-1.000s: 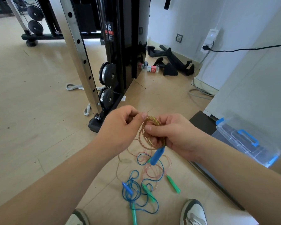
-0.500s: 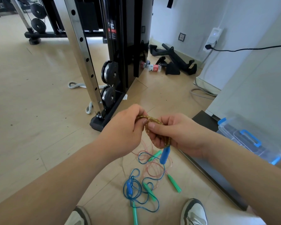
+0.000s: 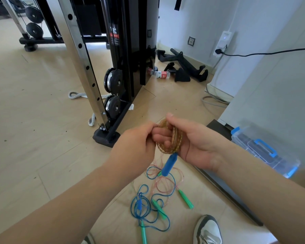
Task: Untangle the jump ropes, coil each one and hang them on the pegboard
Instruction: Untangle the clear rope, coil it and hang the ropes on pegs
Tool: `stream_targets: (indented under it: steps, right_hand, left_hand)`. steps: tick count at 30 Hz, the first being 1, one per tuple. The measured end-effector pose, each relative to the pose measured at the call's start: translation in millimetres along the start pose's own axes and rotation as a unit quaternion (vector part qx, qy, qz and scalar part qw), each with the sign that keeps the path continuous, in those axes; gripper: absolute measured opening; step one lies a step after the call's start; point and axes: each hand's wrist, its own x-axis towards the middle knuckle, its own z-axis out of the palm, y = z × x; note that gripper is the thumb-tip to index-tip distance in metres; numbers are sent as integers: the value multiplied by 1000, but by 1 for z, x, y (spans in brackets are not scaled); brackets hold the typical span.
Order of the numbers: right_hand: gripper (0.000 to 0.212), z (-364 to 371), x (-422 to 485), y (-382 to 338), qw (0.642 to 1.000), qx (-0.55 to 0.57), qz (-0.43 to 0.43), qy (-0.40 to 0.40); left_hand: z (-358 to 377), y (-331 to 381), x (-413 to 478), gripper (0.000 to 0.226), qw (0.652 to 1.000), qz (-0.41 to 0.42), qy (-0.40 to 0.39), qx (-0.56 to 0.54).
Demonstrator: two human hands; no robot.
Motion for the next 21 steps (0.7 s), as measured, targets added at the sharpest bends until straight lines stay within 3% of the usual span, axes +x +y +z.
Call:
stream_targets:
  steps: [3, 5, 8, 10, 12, 14, 17, 21]
  right_hand:
    - [31, -1, 4, 4, 998, 24, -33, 39]
    - [38, -3, 7, 3, 993, 31, -79, 85]
    - [28, -9, 12, 4, 982, -38, -124, 140]
    - [23, -12, 15, 11, 953, -207, -149, 166]
    - [22, -12, 13, 15, 900, -361, -187, 159]
    - [24, -12, 11, 13, 873, -422, -207, 130]
    - [30, -7, 6, 8, 928, -339, -149, 48]
    - [30, 0, 2, 6, 979, -190, -60, -35]
  left_hand:
    - [9, 3, 1, 23, 988, -125, -87, 33]
    - [15, 10, -6, 30, 966, -184, -179, -17]
    - [16, 29, -18, 27, 954, -122, -273, -10]
    - [12, 36, -20, 25, 948, -99, -297, -51]
    - [4, 39, -13, 19, 955, -94, -256, -118]
    - [-9, 36, -3, 15, 967, -83, -154, -185]
    - [-29, 26, 9, 12, 976, -58, -34, -209]
    - [-32, 13, 11, 12, 978, -67, -5, -199]
